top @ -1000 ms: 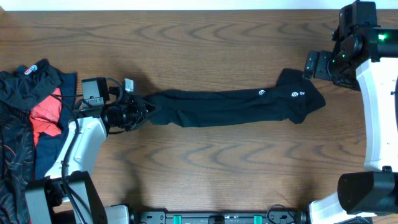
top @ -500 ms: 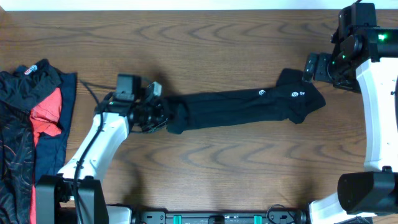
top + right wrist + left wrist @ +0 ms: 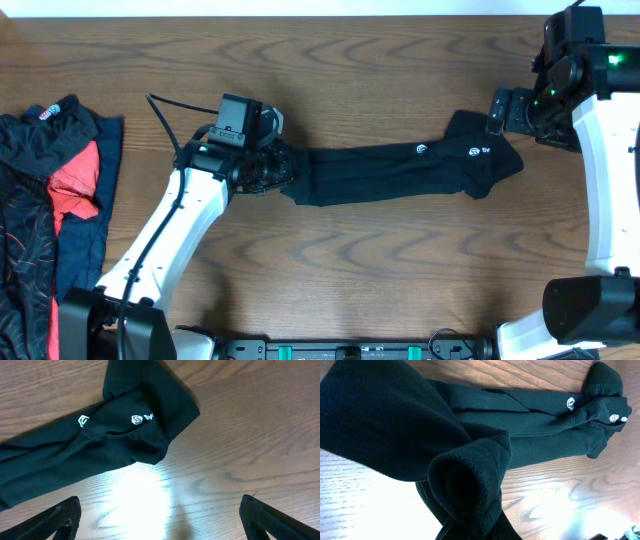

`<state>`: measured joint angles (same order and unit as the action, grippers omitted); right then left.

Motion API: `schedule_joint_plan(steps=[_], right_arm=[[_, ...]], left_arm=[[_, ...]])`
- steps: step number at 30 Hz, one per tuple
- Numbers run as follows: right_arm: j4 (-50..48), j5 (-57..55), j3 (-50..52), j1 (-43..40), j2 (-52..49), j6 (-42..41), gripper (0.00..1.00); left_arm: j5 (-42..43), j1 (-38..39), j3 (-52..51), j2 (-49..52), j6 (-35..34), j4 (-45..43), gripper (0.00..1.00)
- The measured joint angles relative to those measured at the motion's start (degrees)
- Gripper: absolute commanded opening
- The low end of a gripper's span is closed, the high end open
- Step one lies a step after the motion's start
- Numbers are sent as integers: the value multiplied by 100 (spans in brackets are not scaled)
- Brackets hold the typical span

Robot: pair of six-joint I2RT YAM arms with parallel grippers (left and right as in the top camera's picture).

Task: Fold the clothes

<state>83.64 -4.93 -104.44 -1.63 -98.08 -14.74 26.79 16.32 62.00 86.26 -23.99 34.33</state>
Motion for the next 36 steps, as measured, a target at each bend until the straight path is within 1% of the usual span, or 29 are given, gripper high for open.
schedule_joint_plan(steps=[4, 10, 13, 21, 24, 25, 27, 28, 30, 32, 36], right_arm=[[35, 2, 0, 0, 0, 13, 99], [105, 4, 0, 0, 0, 33, 99], [125, 7, 0, 0, 0, 33, 99], [162, 50, 0, 0, 0, 33, 99], [195, 52, 0, 0, 0, 33, 99], [201, 52, 0, 0, 0, 35, 99], [205, 57, 0, 0, 0, 33, 99], [205, 57, 0, 0, 0, 35, 99], [205, 61, 0, 0, 0, 33, 99], [205, 63, 0, 0, 0, 33, 99], [205, 63, 0, 0, 0, 33, 99]], left_arm=[[-39, 221, 0, 4, -13, -164, 6], [-66, 765, 2, 55, -20, -835, 6], [-66, 964, 7, 170, -24, -1034, 6], [-52, 1257, 20, 1150, -216, -1591, 6], [-37, 1421, 81, 1589, -302, -1749, 15], [-35, 1469, 111, 1714, -315, -1781, 17], [-17, 1550, 173, 1899, -328, -1797, 42], [-11, 1580, 197, 1961, -343, -1810, 49], [-13, 1604, 216, 1993, -404, -1821, 51], [-4, 1604, 249, 1993, -435, -1823, 57], [26, 1615, 374, 1993, -452, -1832, 57]])
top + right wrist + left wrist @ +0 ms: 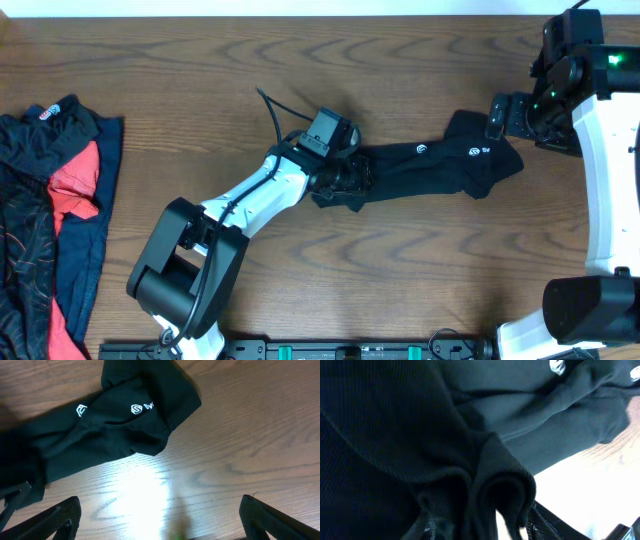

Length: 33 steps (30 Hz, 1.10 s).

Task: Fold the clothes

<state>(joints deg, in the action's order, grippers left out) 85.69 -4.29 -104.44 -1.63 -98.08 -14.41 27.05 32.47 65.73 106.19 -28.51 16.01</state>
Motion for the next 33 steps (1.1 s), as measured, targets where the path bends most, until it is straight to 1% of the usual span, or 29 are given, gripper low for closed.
schedule_joint_plan(steps=[8, 9, 14, 15, 17, 21, 24, 29, 33], right_arm=[[15, 2, 0, 0, 0, 0, 99], [20, 2, 0, 0, 0, 0, 99], [26, 2, 0, 0, 0, 2, 99], [26, 2, 0, 0, 0, 2, 99], [28, 2, 0, 0, 0, 2, 99], [46, 2, 9, 0, 0, 4, 99], [50, 0, 33, 0, 0, 4, 99], [44, 2, 37, 0, 0, 4, 99], [42, 2, 37, 0, 0, 4, 99]], left_arm=[[2, 232, 595, 0, 2, -37, 60], [2, 264, 654, 0, 2, -70, 64], [17, 479, 758, 0, 4, -273, 66], [17, 509, 758, 0, 2, -260, 70], [-11, 527, 763, 0, 20, -103, 73], [-195, 295, 769, 0, 17, 645, 73], [-262, -111, 769, 0, 83, 1049, 73], [-348, -658, 769, 0, 160, 1106, 74], [-348, -621, 769, 0, 177, 1029, 74]])
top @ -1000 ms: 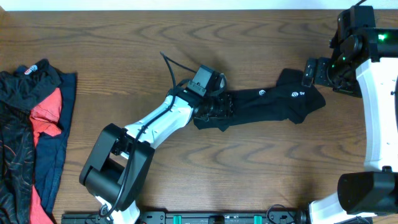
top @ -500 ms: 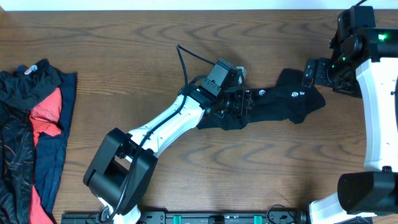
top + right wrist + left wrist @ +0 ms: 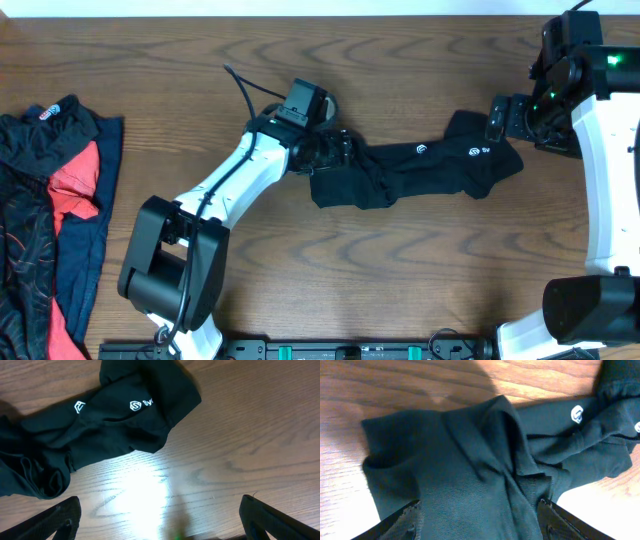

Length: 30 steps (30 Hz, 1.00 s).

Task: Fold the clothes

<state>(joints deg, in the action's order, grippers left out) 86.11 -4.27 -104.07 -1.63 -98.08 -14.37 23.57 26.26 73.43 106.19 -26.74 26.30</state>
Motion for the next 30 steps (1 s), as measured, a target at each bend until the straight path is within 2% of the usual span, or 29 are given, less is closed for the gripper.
schedule_joint_plan(steps=[8, 12, 20, 30], right_arm=[[0, 0, 4, 0, 0, 2, 99], [2, 0, 4, 0, 0, 2, 99], [66, 0, 4, 0, 0, 17, 99], [74, 0, 7, 0, 0, 17, 99]], left_arm=[[0, 485, 0, 44, 4, -697, 75], [4, 623, 0, 111, -31, -737, 75], [240, 643, 0, 879, -199, -1008, 75], [710, 662, 138, 896, -426, -1499, 75]])
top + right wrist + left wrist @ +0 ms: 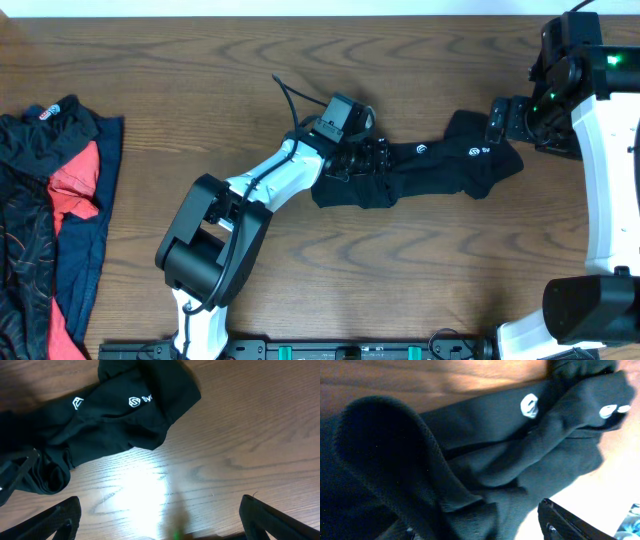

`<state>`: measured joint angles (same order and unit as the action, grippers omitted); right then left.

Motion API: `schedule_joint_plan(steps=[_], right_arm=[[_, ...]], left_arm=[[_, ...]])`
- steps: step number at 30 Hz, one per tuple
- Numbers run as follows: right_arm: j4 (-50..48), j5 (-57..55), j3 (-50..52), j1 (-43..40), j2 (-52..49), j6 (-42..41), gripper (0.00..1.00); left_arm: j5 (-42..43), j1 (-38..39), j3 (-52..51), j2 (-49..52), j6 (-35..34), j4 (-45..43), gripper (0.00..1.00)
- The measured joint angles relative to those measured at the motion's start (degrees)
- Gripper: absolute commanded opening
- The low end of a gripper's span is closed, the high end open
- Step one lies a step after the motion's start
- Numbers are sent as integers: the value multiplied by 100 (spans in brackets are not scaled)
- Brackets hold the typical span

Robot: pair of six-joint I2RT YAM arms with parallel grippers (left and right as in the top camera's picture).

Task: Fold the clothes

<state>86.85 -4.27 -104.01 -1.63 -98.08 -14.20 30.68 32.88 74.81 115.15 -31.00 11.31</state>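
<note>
A black garment (440,165) with small white logos lies bunched across the middle of the wooden table, its left part doubled over. My left gripper (368,160) sits low over that doubled part. In the left wrist view the black fabric (485,435) fills the frame, and the left gripper (477,522) is open with cloth between its spread fingers. My right gripper (497,116) hovers by the garment's right end. It is open (160,502) over bare wood, with the logo end of the garment (135,410) ahead of it.
A heap of other clothes (50,190), black, red and navy, lies at the table's left edge. Bare wooden tabletop (420,280) stretches in front of the garment. The left arm's cable (290,100) loops up behind its wrist.
My left gripper has moved to the right along the garment and sits lower over the doubled fabric, still open. The garment's outline and the right arm look unchanged.
First the garment lay stretched long, with my left gripper shut on its left end. Then that end was over the garment's middle, still held. Then the gripper was open and the end lay folded over. Now the open gripper is further right on the fold.
</note>
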Motion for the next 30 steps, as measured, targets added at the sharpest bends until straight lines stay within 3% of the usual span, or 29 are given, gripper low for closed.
schedule_joint_plan(steps=[18, 21, 30], right_arm=[[-96, 9, 0, -42, -2, 0, 99], [-94, 48, 0, -190, -55, 2, 99], [-225, 463, 15, -662, -730, 192, 99]], left_arm=[[245, 601, 420, 0, -68, 26, 79], [278, 350, 424, -2, -17, 184, 88], [321, -1106, 448, -20, 140, 1073, 87]])
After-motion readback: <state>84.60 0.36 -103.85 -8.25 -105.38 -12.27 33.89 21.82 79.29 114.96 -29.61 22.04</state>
